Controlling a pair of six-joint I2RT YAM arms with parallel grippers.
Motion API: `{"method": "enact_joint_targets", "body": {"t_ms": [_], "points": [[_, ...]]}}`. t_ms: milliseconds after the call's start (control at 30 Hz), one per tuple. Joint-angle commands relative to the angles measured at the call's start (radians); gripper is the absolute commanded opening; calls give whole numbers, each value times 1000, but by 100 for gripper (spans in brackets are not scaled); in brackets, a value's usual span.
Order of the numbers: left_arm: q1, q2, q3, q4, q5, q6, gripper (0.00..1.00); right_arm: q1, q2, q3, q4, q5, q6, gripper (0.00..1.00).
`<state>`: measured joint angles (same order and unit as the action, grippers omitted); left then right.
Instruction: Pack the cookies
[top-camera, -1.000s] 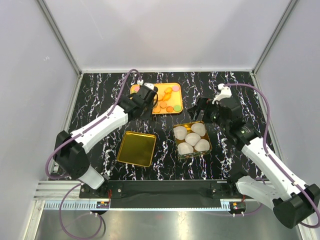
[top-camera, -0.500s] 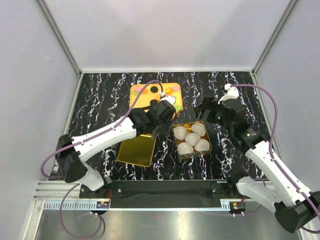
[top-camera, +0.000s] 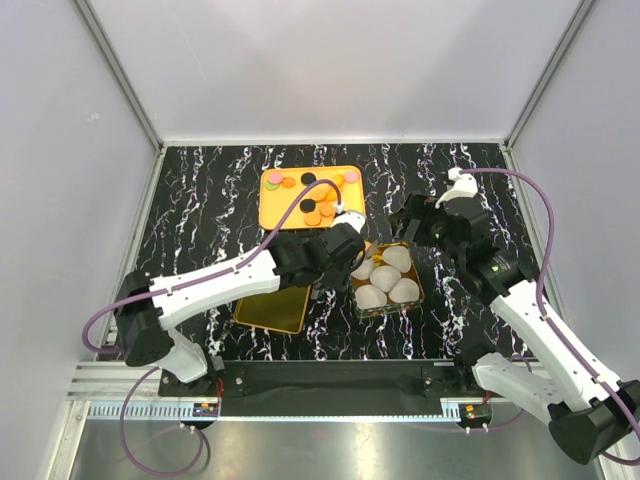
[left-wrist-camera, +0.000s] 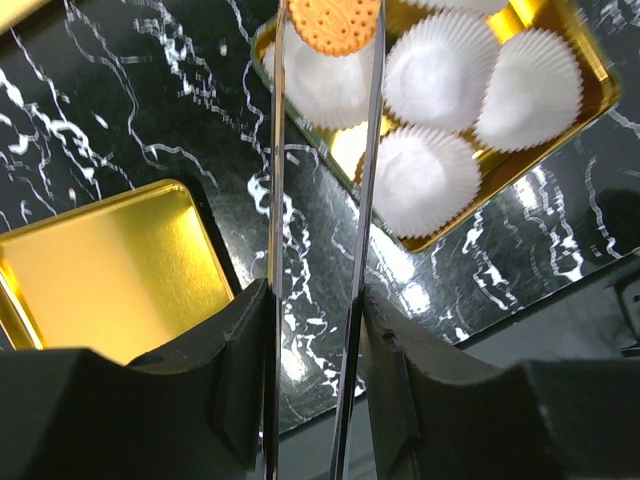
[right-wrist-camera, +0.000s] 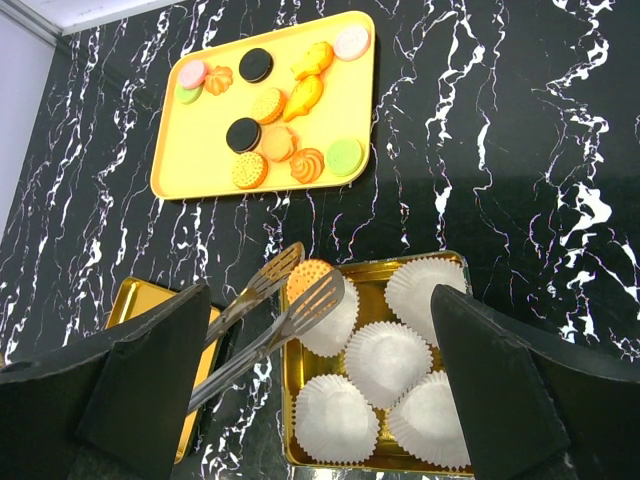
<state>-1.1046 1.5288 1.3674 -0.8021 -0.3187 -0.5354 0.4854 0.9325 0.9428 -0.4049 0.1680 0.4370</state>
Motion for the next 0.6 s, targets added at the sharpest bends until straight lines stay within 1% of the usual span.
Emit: {"method": "enact_joint_targets", "body": {"t_ms": [0,133,567], "points": [[-6,-21,-27,50,4,-28,40,4,5,17,21,25,-18,100],[-11,-21,-73,76,16,-38,41,4,8,10,23,22,-17,100],[-12,5,-87,95,30,-44,43,4,9,-1,34,18,-18,100]]}}
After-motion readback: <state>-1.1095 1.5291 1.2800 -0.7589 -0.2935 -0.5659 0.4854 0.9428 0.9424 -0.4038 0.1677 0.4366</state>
